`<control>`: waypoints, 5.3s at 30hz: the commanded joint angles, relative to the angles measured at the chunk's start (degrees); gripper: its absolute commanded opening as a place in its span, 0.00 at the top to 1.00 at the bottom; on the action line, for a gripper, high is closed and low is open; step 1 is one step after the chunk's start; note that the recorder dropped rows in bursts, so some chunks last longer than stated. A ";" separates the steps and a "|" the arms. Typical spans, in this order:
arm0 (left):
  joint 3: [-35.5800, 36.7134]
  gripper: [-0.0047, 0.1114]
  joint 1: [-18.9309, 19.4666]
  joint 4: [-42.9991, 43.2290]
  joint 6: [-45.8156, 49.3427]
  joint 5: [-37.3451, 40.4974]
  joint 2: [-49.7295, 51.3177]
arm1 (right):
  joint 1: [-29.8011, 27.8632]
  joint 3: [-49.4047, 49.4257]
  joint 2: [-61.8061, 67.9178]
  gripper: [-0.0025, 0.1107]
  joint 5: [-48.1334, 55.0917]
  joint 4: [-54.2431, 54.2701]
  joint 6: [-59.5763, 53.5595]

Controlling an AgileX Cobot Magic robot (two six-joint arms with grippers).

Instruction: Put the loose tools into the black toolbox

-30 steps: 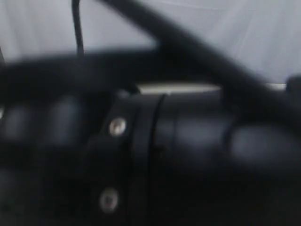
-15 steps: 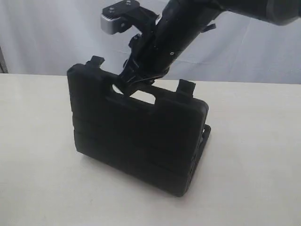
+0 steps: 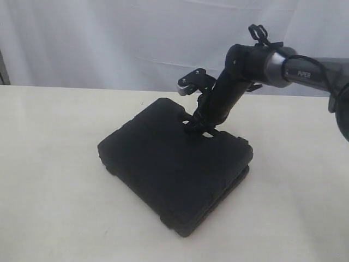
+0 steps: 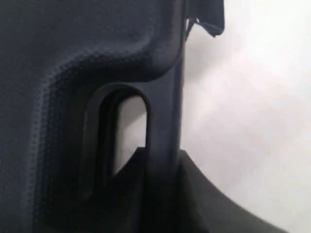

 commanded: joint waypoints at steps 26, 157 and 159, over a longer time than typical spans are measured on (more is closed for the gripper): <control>0.15 0.96 -0.27 -0.47 -0.24 -0.45 -0.07 | 0.04 -0.05 -5.38 0.38 8.56 -2.50 10.68; 0.15 0.96 -0.27 -0.47 -0.24 -0.45 -0.07 | -15.90 106.53 -122.24 0.98 -37.33 -11.46 27.13; 0.15 0.96 -0.27 -0.47 -0.24 -0.45 -0.07 | -15.90 106.53 -122.24 0.98 -37.33 -11.46 27.13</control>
